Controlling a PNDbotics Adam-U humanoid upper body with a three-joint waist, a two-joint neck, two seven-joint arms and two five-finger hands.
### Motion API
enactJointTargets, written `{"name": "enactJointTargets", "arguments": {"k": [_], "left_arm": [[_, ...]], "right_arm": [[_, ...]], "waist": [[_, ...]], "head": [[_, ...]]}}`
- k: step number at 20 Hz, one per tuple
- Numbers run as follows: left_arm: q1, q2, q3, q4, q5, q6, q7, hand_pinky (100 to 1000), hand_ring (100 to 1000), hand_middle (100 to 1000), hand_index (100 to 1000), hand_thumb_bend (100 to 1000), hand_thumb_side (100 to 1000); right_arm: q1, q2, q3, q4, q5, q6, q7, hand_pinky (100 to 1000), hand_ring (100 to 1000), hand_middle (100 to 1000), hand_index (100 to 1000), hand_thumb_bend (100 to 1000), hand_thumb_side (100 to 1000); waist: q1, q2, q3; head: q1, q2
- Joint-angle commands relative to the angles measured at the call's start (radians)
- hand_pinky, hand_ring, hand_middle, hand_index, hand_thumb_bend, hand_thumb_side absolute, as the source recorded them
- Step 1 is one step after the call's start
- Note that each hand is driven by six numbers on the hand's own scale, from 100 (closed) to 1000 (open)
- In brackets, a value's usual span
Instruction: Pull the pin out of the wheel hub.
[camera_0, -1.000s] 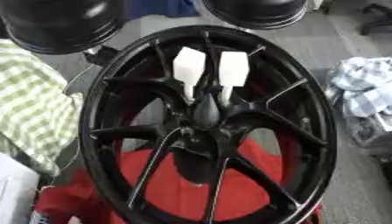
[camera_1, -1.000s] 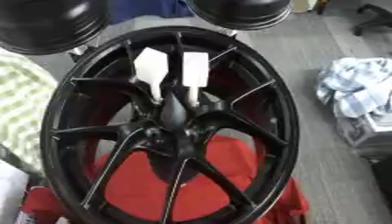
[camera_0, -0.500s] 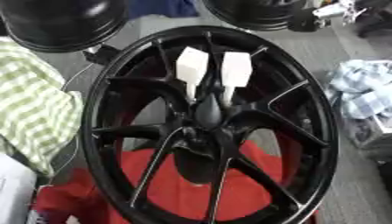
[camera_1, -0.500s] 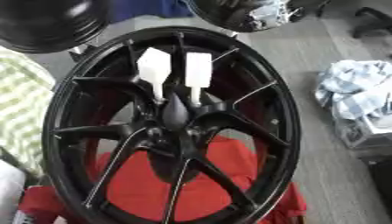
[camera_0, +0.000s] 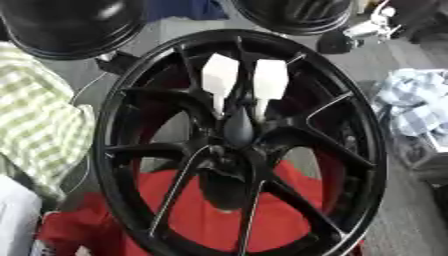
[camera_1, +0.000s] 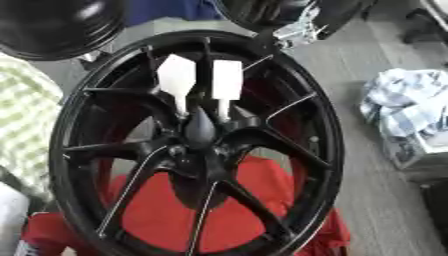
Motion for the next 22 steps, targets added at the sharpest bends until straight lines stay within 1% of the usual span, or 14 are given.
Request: {"name": "enactJointTargets", "arguments": {"k": [1,6,10,17,21,22], "left_arm": [[-0.008,0.014,0.004,-0.015,0.001,-0.002,-0.004,765,614,593,732,779,458],[-0.009,0.011,0.004,-0.015,0.002,-0.002,-0.006,766,614,593,732,778,457],[-0.01,0.01,0.004,-0.014,0.002,-0.002,-0.006,766,614,593,731,777,457],[-0.013,0.008,0.004,-0.013,0.004,-0.002,-0.007,766,614,593,730,774,455],[-0.013,0.006,0.004,-0.011,0.005,-0.002,-0.007,767,614,593,729,772,452],[-0.013,0.005,0.004,-0.011,0.005,-0.003,-0.007,767,614,593,729,771,451]], "right_arm": [[-0.01,-0.018,0.009,-0.013,0.005,0.024,-0.017,840,872,852,893,452,603],[-0.007,-0.01,0.048,-0.03,0.048,0.085,-0.044,836,874,852,892,457,603],[-0.012,0.004,0.07,-0.026,0.044,0.122,-0.035,833,873,851,891,461,603],[-0.018,0.021,0.094,-0.03,0.021,0.158,-0.022,828,869,848,891,463,608],[-0.026,0.033,0.107,-0.025,0.014,0.169,-0.012,825,866,846,892,462,611],[-0.028,0.037,0.11,-0.023,0.014,0.171,-0.01,823,866,844,891,461,599]], "waist": [[0.0,-0.026,0.001],[-0.002,-0.026,0.003],[-0.003,-0.026,0.006],[-0.006,-0.026,0.01],[-0.008,-0.026,0.012],[-0.008,-0.026,0.013]], "head": [[0.002,0.005],[0.002,0.012],[0.003,0.019],[0.005,0.031],[0.005,0.036],[0.005,0.037]]}}
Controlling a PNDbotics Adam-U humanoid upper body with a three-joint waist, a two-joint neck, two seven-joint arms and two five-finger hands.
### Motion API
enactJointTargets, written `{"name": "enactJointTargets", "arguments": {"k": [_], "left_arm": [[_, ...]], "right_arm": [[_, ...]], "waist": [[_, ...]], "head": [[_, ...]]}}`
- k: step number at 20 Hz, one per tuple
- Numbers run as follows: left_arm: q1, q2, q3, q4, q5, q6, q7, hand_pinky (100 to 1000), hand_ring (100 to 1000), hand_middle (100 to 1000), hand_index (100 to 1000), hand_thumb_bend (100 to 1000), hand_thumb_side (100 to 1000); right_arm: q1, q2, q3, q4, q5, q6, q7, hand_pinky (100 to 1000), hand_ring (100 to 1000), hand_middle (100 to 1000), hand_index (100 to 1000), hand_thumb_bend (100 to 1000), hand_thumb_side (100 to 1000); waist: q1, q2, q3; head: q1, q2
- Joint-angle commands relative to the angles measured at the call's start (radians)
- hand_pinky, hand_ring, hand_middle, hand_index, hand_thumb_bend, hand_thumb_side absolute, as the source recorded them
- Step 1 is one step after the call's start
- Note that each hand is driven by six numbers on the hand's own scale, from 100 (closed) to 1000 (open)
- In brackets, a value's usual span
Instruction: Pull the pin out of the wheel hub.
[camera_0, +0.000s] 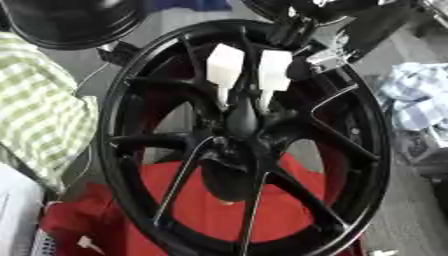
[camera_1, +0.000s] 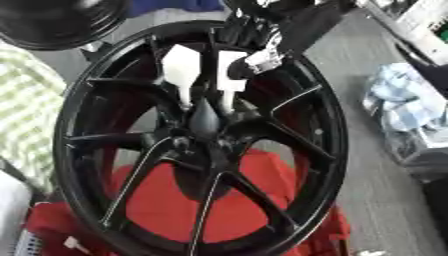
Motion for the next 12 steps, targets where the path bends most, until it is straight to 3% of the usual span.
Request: {"name": "enactJointTargets", "arguments": {"k": [1,12], "left_arm": [[-0.011,0.012,0.004,-0.012,0.002,-0.001,-0.002,767,614,593,729,770,450],[-0.011,0.005,0.004,-0.011,0.002,-0.001,-0.004,768,613,592,728,768,451]], "right_arm": [[-0.024,-0.006,-0.002,-0.007,-0.007,0.013,0.008,822,865,844,891,464,608],[-0.038,0.031,0.02,0.052,0.077,0.012,0.018,816,852,839,886,472,597]], "waist": [[0.002,-0.026,0.001],[0.002,-0.021,0.004]], "head": [[0.002,0.004],[-0.001,0.008]]}}
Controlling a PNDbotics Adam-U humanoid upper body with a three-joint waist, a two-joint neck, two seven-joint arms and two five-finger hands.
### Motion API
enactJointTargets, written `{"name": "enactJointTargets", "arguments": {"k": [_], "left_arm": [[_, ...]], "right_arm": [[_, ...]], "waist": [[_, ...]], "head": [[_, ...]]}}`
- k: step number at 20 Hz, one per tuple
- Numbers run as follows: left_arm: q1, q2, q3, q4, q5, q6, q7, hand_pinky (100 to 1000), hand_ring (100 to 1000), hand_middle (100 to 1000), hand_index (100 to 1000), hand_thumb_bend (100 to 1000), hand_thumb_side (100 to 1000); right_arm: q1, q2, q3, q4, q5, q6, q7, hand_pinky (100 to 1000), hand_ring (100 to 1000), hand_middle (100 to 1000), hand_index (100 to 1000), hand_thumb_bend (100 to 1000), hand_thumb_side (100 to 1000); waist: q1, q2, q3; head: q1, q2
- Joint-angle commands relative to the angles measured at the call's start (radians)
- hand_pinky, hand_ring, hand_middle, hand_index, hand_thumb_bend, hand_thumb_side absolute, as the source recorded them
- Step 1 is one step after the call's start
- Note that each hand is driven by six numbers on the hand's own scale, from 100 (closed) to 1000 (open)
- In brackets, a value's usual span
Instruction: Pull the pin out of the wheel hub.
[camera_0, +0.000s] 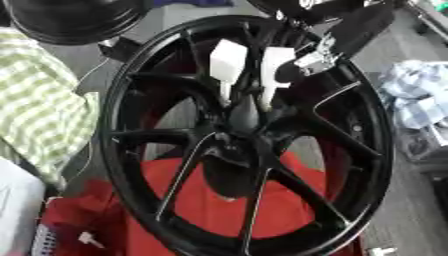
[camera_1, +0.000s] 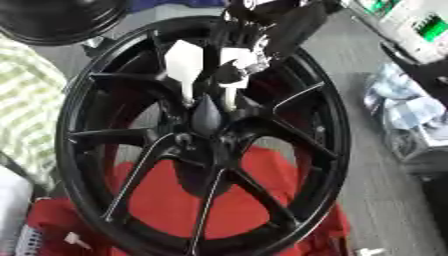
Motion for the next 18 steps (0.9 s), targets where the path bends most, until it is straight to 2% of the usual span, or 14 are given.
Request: {"name": "enactJointTargets", "arguments": {"k": [1,18], "left_arm": [[-0.01,0.013,0.004,-0.012,0.0,-0.001,-0.004,768,613,592,728,768,451],[-0.014,0.011,-0.001,-0.011,-0.003,0.0,-0.014,770,613,592,727,765,452]], "right_arm": [[-0.022,-0.01,-0.009,0.014,0.019,0.001,0.006,815,851,838,885,473,596],[-0.016,0.001,-0.011,0.075,0.069,-0.018,0.001,803,833,810,871,488,549]], "waist": [[0.003,-0.021,0.001],[0.012,-0.012,0.0]], "head": [[0.0,-0.002],[-0.006,-0.011]]}}
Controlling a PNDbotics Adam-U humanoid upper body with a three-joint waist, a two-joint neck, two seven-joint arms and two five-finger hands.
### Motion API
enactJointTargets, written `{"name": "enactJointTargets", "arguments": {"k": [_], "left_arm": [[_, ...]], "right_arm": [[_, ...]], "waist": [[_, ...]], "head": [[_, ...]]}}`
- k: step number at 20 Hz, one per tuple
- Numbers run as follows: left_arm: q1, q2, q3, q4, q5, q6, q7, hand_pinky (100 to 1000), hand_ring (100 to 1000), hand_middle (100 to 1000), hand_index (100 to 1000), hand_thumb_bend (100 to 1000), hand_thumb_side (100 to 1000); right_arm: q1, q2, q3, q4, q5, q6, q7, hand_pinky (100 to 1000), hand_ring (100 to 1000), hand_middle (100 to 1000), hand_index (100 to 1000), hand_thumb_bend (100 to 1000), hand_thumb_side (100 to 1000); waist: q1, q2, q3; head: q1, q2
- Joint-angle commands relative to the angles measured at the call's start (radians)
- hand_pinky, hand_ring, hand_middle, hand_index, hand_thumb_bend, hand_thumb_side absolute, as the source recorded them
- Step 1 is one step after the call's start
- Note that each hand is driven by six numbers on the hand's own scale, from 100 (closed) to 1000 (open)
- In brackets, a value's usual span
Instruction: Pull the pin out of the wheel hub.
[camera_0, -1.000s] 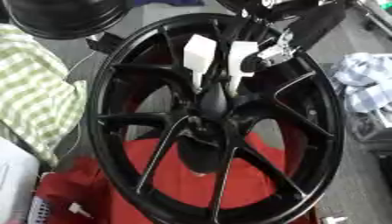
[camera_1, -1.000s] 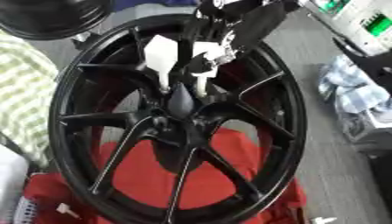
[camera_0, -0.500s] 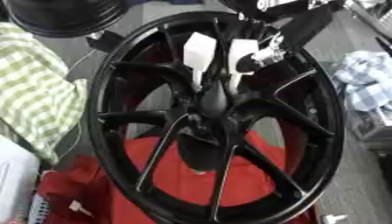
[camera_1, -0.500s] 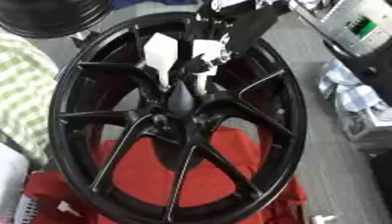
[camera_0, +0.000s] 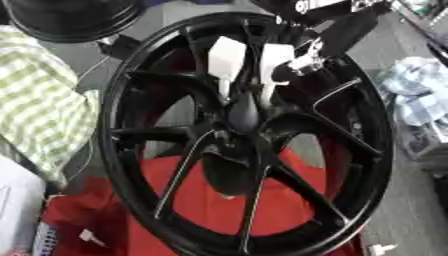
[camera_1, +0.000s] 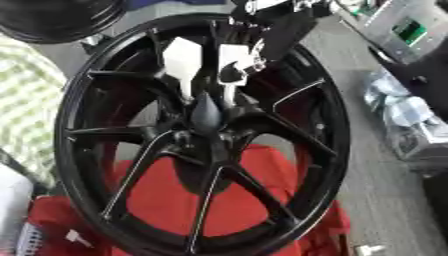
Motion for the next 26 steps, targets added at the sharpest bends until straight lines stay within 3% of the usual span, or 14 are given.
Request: {"name": "enactJointTargets", "arguments": {"k": [1,9,19,26], "left_arm": [[-0.009,0.014,0.0,-0.012,-0.003,-0.001,-0.004,770,613,592,727,765,452],[-0.009,0.011,0.0,-0.012,-0.004,0.0,-0.007,770,613,592,727,764,453],[-0.008,0.008,-0.001,-0.01,-0.007,0.0,-0.01,771,613,592,726,762,452],[-0.006,0.007,0.001,-0.009,-0.01,0.0,-0.01,772,613,592,726,758,450]], "right_arm": [[-0.016,-0.014,-0.016,0.011,0.015,0.002,0.001,803,833,810,870,488,548],[-0.017,-0.002,-0.012,0.034,0.024,0.008,-0.003,794,821,756,840,490,525],[-0.017,0.007,-0.007,0.041,0.028,0.015,-0.035,766,771,645,738,466,452],[0.008,-0.015,-0.015,0.015,0.007,0.03,-0.082,744,717,571,662,395,397]], "waist": [[0.005,-0.016,0.001],[0.006,-0.013,0.003],[0.007,-0.011,0.005],[0.006,-0.011,0.007]], "head": [[-0.003,-0.012],[-0.012,-0.013],[-0.016,-0.013],[-0.018,-0.011]]}}
